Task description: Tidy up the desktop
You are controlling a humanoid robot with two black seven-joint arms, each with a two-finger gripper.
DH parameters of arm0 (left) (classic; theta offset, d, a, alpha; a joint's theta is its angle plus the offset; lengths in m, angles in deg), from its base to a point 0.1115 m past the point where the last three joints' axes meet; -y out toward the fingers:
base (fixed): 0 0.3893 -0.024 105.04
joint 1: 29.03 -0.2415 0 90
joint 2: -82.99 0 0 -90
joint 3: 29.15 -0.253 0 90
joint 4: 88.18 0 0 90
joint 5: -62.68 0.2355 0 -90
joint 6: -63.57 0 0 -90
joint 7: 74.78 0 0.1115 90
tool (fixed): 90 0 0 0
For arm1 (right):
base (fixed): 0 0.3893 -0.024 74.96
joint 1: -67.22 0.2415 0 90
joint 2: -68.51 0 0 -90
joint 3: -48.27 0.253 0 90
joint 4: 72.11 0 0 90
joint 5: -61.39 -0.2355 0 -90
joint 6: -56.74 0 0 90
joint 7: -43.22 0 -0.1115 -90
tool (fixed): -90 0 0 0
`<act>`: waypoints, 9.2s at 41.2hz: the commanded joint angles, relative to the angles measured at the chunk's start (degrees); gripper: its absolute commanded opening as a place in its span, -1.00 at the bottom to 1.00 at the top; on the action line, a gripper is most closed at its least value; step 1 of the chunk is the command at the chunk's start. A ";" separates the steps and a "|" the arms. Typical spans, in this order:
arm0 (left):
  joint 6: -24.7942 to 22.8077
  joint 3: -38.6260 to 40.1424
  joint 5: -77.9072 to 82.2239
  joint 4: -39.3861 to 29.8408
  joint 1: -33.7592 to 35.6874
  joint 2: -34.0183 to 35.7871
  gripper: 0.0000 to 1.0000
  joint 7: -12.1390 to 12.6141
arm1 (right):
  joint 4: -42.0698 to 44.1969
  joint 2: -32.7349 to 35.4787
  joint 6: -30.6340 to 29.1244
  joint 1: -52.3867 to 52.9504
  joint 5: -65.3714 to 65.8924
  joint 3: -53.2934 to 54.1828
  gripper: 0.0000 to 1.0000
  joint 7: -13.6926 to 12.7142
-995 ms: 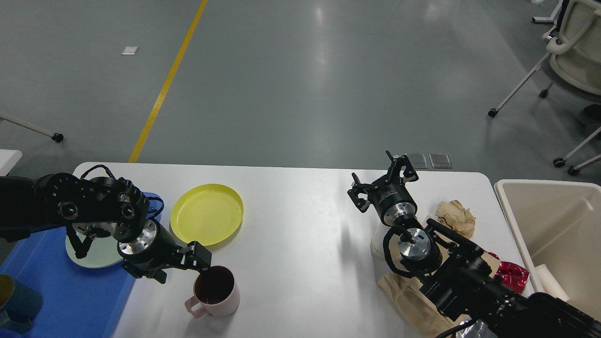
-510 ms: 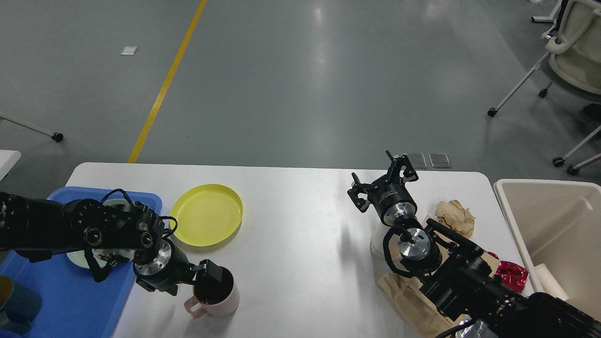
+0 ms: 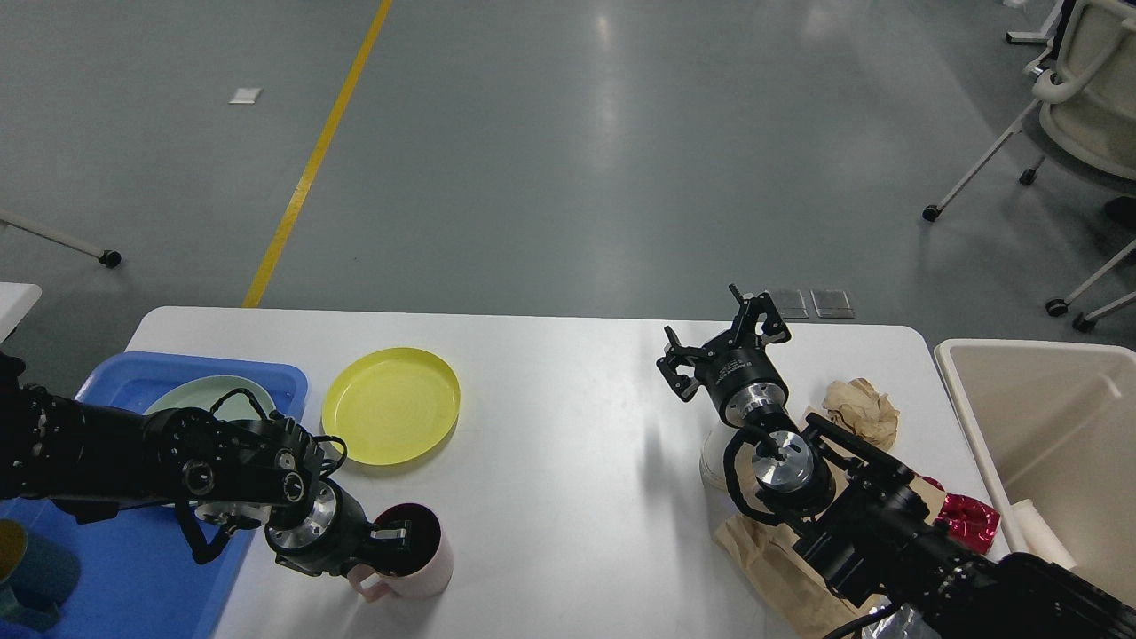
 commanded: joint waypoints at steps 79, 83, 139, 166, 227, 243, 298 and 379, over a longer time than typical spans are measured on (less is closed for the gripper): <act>-12.77 -0.94 20.68 10.40 -5.66 23.81 -0.82 3.61 | 0.01 0.00 0.00 0.00 0.00 0.00 1.00 0.00; -12.68 -0.94 20.68 11.28 -5.66 23.81 0.00 3.69 | 0.01 0.00 0.00 0.00 0.00 0.00 1.00 0.00; 9.98 12.68 -16.48 12.69 -7.33 16.44 0.98 4.66 | 0.01 0.00 0.00 0.00 0.00 0.00 1.00 0.00; 26.34 26.74 -23.53 19.53 -18.58 1.40 0.93 3.87 | 0.01 0.00 0.00 0.00 0.00 0.00 1.00 0.00; -28.55 29.03 -7.72 12.33 -0.67 26.44 -1.00 15.82 | 0.01 0.00 0.00 0.00 0.00 0.00 1.00 0.00; -37.27 28.76 6.52 17.33 11.04 39.63 -1.00 17.05 | 0.01 0.00 0.00 0.00 0.00 0.00 1.00 0.00; 4.46 29.20 6.09 26.48 -17.35 22.76 0.97 12.66 | 0.01 0.00 0.00 0.00 0.00 0.00 1.00 0.00; 3.06 98.55 -28.98 41.95 -21.30 0.79 0.97 -6.50 | 0.09 0.00 0.00 0.00 0.00 0.00 1.00 0.00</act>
